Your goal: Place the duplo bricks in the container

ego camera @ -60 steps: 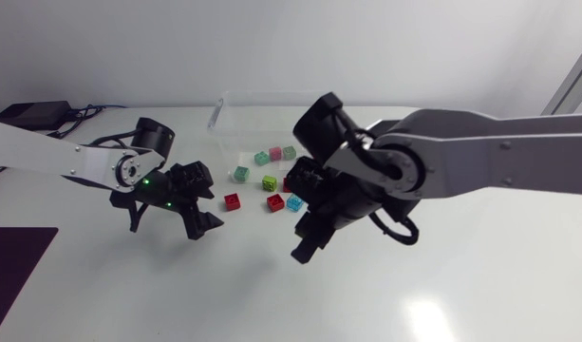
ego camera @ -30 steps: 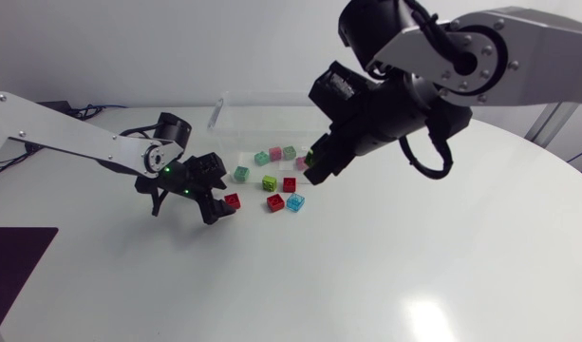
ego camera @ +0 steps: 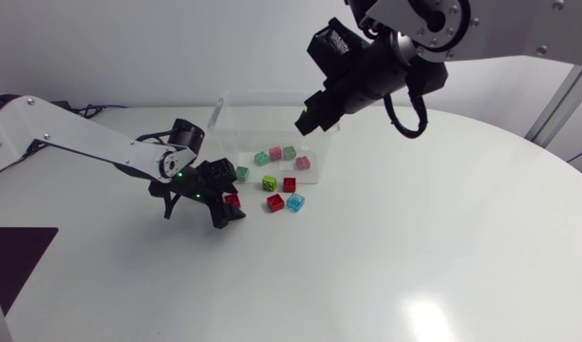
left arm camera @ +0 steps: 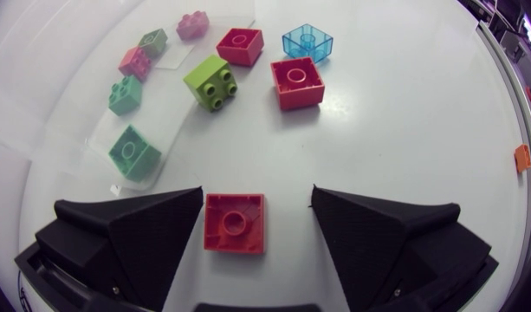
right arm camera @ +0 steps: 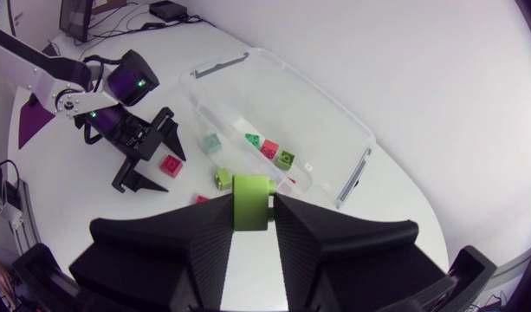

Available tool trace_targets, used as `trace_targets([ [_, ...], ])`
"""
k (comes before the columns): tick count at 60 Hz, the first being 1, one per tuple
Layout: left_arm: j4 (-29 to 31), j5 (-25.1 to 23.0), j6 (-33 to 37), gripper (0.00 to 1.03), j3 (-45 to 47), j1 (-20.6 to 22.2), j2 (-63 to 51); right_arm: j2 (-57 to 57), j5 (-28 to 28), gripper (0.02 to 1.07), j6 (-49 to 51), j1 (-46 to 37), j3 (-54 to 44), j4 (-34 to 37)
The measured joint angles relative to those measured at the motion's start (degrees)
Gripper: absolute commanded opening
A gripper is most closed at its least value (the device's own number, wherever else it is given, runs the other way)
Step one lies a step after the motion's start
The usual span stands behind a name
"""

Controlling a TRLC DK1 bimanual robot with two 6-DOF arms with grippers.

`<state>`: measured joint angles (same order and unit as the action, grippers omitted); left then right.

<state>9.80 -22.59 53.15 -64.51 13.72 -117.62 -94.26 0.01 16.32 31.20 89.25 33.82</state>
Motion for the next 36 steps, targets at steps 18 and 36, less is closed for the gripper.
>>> trace_targets([
  [18,-0.6,-2.1,0.0,0.2,0.1,0.8,-0.6,-6.5,-0.9,0.34,0.0,-2.8,6.4,-1.2],
  [36,-0.6,-2.8,0.0,0.19,6.1,0.2,4.5,-13.1,-1.3,0.35,0.0,-5.0,13.2,-2.6],
])
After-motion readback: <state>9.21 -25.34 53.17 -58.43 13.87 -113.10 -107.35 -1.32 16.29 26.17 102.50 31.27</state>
